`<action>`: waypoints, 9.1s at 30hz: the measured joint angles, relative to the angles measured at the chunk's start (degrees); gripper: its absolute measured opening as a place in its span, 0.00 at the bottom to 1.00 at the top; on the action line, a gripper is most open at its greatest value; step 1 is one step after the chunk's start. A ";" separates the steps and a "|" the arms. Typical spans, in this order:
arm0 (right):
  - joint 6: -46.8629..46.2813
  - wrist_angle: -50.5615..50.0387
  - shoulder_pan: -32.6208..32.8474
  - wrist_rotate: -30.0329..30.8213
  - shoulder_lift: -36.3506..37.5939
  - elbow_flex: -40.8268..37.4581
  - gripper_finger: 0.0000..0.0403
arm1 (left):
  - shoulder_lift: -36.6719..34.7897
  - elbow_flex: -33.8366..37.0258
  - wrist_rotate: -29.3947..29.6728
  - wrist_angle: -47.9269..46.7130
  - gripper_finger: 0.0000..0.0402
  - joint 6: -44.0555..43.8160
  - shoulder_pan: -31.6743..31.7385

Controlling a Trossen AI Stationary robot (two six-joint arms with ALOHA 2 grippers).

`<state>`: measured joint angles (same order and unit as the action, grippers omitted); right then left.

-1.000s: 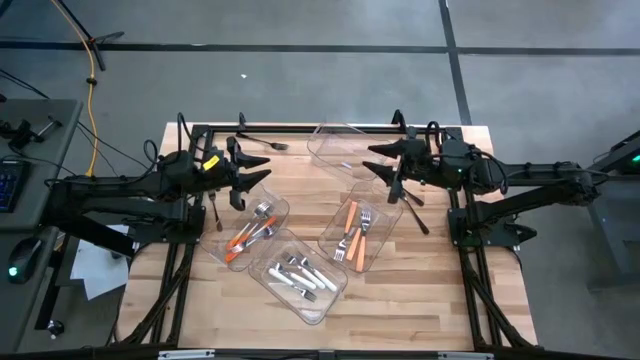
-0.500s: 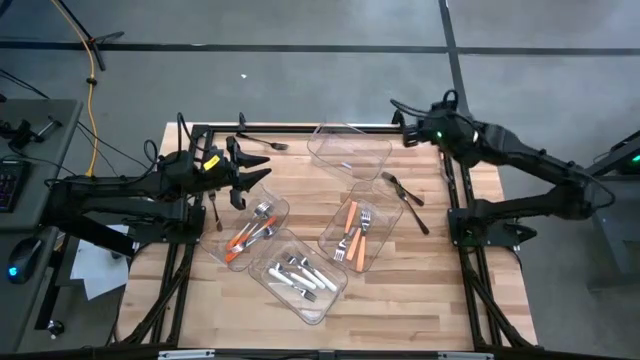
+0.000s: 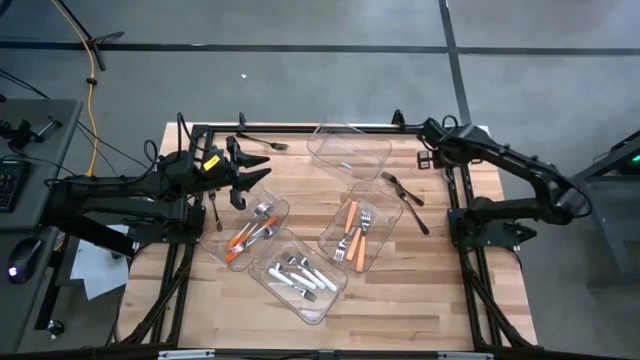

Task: Sort silverware by color (type)
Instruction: Put the light orange fork into the middle right transparent bin, then put the black fork into the top transparent bin

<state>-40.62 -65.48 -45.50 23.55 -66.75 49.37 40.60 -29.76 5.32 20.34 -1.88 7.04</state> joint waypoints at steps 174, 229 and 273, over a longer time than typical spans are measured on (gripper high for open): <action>92.99 6.77 41.62 -30.65 -38.50 27.05 0.00 | 12.81 0.02 -9.16 14.23 0.33 -13.01 -0.80; 77.48 -1.50 38.64 -33.37 -25.89 31.53 0.37 | 12.52 -0.04 -9.09 14.19 0.33 -9.37 -0.67; 27.56 85.05 37.95 -35.10 1.17 -5.56 0.32 | 12.54 0.00 -8.98 14.18 0.33 -9.95 -0.65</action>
<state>-13.06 19.57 -7.55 -11.55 -65.58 43.81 53.14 -29.76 -3.66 34.52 -11.84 6.39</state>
